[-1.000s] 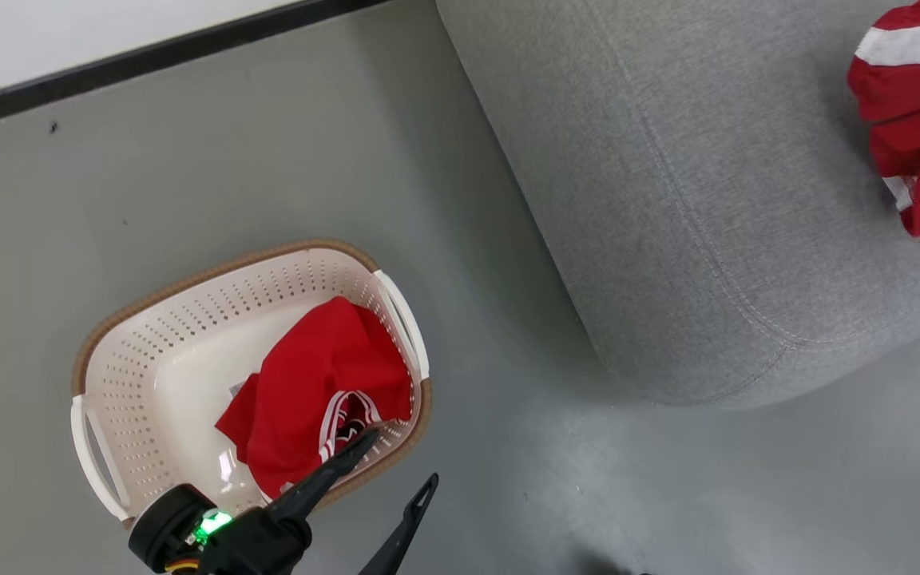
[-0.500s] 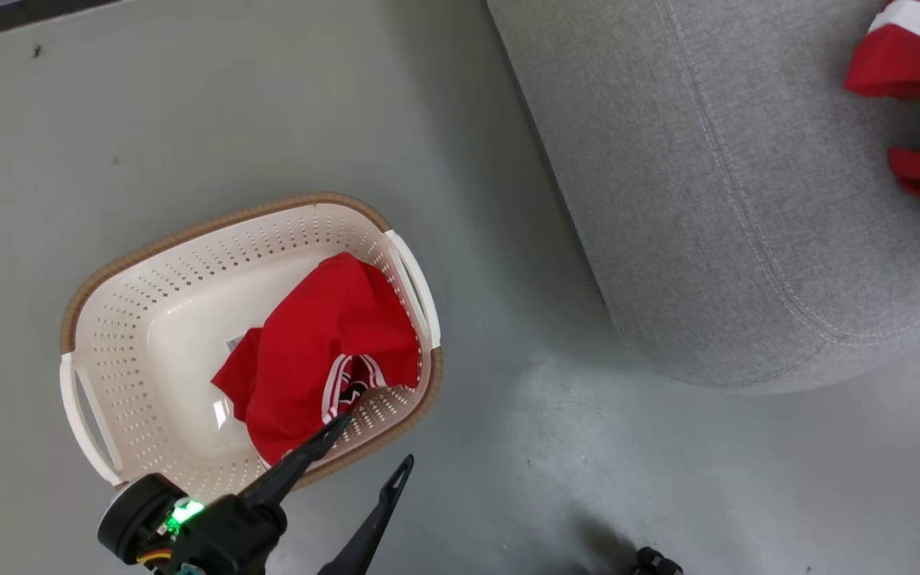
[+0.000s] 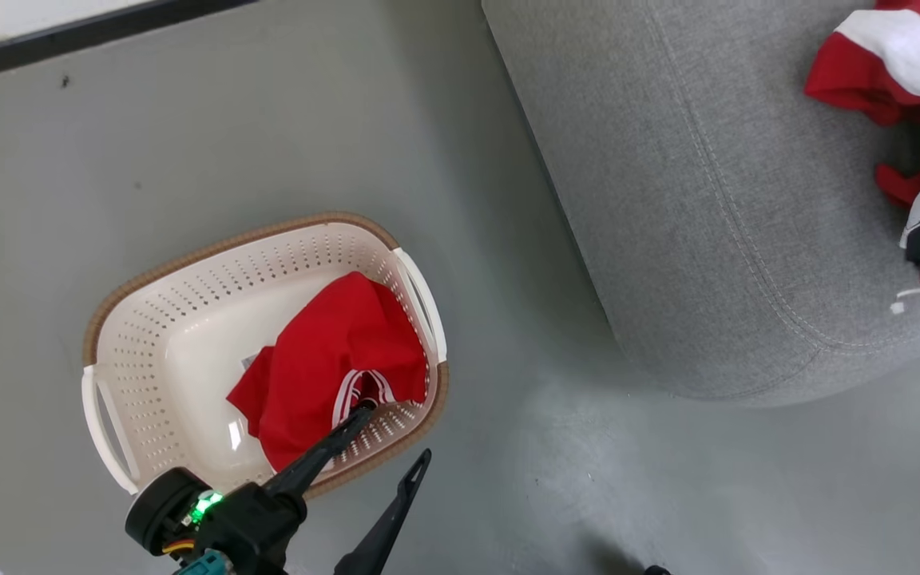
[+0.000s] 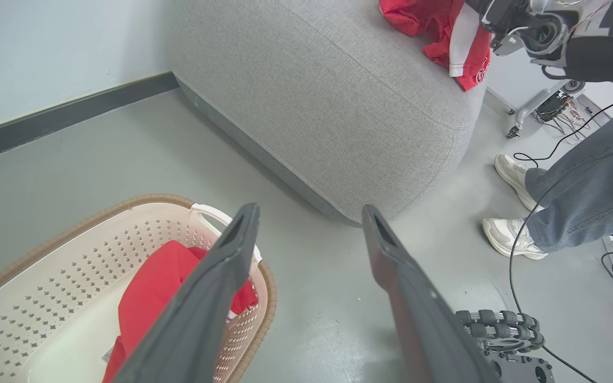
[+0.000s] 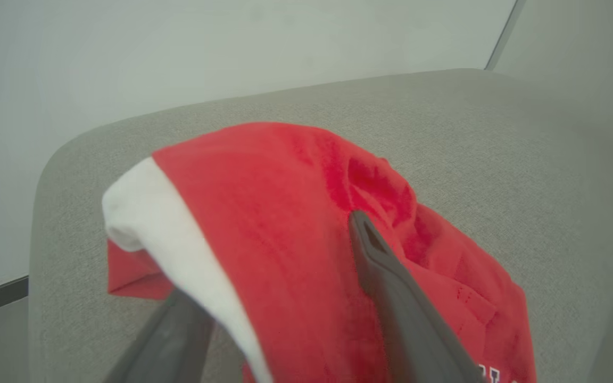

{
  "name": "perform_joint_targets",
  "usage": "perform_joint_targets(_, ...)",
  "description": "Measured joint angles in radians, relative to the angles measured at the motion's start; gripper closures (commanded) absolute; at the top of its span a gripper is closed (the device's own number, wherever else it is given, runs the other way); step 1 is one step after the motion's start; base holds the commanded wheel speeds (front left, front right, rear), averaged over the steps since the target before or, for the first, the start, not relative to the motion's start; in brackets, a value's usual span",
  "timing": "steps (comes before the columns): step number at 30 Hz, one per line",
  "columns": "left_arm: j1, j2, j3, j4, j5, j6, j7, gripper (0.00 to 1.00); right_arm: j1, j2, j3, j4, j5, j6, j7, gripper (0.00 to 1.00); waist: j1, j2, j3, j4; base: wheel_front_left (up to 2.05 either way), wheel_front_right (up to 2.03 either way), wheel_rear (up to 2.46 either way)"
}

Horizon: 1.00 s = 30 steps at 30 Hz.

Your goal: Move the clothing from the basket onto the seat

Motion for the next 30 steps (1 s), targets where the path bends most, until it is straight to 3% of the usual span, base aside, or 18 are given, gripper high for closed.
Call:
perform_joint_targets(17,-0.014,-0.129,-0.004,0.164,-0.058,0.003,-0.077,0.0,0.301,0.058,0.042,-0.205,-0.103,0.016,0.0,0.0,-0.0001,-0.0001,-0.139,0.036,0.0,0.0,0.0)
perform_joint_targets(30,-0.012,-0.206,0.054,0.304,-0.089,0.055,-0.177,0.0,0.495,0.092,0.065,-0.439,-0.154,0.026,0.0,0.0,-0.0003,-0.0002,-0.282,0.121,0.0,0.0,0.0)
